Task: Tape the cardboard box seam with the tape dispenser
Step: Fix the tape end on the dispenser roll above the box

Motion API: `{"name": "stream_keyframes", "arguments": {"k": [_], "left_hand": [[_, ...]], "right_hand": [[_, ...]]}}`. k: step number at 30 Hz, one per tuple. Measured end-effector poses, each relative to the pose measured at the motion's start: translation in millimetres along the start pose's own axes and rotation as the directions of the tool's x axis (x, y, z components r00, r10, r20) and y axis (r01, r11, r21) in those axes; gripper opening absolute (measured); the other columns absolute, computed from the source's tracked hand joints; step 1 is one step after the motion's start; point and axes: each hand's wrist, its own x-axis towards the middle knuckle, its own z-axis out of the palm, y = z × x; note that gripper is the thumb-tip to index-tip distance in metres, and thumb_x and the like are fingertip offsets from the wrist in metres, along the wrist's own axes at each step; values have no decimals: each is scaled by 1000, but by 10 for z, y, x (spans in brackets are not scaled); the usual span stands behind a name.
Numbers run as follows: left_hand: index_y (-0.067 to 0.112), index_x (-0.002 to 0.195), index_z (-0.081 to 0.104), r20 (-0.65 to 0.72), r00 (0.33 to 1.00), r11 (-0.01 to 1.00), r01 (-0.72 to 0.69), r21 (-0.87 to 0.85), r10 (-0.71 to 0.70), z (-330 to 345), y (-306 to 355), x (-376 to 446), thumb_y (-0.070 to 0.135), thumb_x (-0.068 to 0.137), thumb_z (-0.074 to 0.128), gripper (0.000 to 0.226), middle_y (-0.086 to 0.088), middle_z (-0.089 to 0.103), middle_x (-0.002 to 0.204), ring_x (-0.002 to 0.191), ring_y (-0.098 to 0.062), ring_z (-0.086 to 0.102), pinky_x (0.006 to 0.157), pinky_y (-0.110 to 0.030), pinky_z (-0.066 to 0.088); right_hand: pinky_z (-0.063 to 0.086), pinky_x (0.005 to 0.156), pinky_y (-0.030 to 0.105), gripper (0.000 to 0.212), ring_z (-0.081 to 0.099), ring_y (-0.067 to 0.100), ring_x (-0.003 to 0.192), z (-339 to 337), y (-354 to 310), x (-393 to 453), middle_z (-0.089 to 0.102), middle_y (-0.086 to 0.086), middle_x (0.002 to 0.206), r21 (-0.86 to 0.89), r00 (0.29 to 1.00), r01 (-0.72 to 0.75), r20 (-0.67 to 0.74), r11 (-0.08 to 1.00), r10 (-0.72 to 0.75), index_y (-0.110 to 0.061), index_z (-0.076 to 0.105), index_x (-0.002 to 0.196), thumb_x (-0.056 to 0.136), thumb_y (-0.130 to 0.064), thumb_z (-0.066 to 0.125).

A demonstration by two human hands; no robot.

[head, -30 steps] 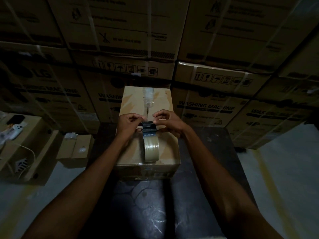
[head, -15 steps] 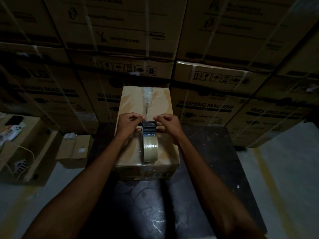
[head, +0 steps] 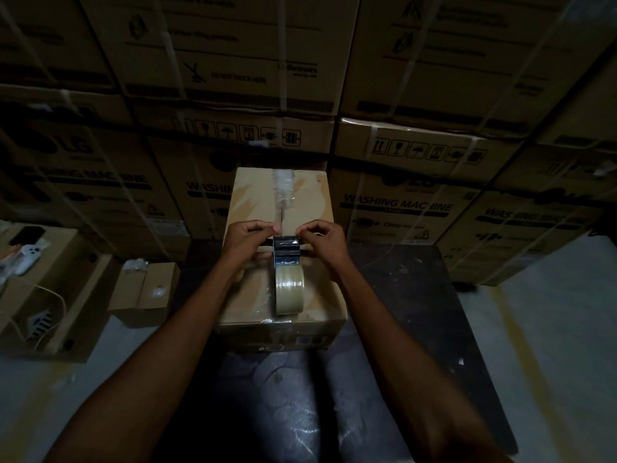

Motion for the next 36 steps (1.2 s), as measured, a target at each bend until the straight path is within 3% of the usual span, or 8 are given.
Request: {"name": "stream_keyframes", "arguments": {"k": [7,11,21,28,31,36], "left_hand": [[11,107,83,-5,1000,1000,5,-30,-5,-5,-38,17,27,90,84,23,-4,85,104,95,-21,81,79,-41,67],[15,99,84,-73,996,999,-42,-4,42,48,-43,45,17,94,79,7,0,85,92,89,-20,81,76,-39,66],[10,101,84,-106,992,997,-61,38,64,110,-48,66,13,94,79,9,-1,85,90,82,-20,82,67,-33,66],[14,98,84,-103,994,999,-44,32,47,119,-55,68,15,92,79,7,-2,85,92,88,-21,82,80,-45,68],[17,100,85,-84,996,1000,-30,7,31,95,-28,65,19,95,75,11,-4,85,97,95,-26,82,86,-50,68],[18,102,84,-54,997,998,-52,39,54,74,10,13,19,94,78,10,0,85,98,96,-23,81,84,-47,67]], "right_hand": [[64,66,27,11,72,16,83,-1,9,29,74,8,94,-2,1000,-18,-10,1000,18,6,74,101,93,-2,72],[62,63,26,9,73,18,83,27,-8,38,75,10,95,-2,1000,-7,-13,1000,7,4,75,100,91,3,72],[59,57,22,14,71,14,83,-5,-26,27,75,9,98,63,999,-42,-15,997,44,0,76,106,95,-2,67],[63,65,31,9,74,17,83,-7,13,74,78,17,101,15,1000,4,-20,1000,-3,-1,78,98,90,0,73],[65,70,33,10,74,19,88,-9,45,95,78,14,99,3,999,4,-34,1000,-4,-1,78,99,91,-1,74],[64,69,30,12,74,19,89,4,71,96,78,17,103,7,999,6,-38,1000,-5,2,78,103,91,0,73]]}}
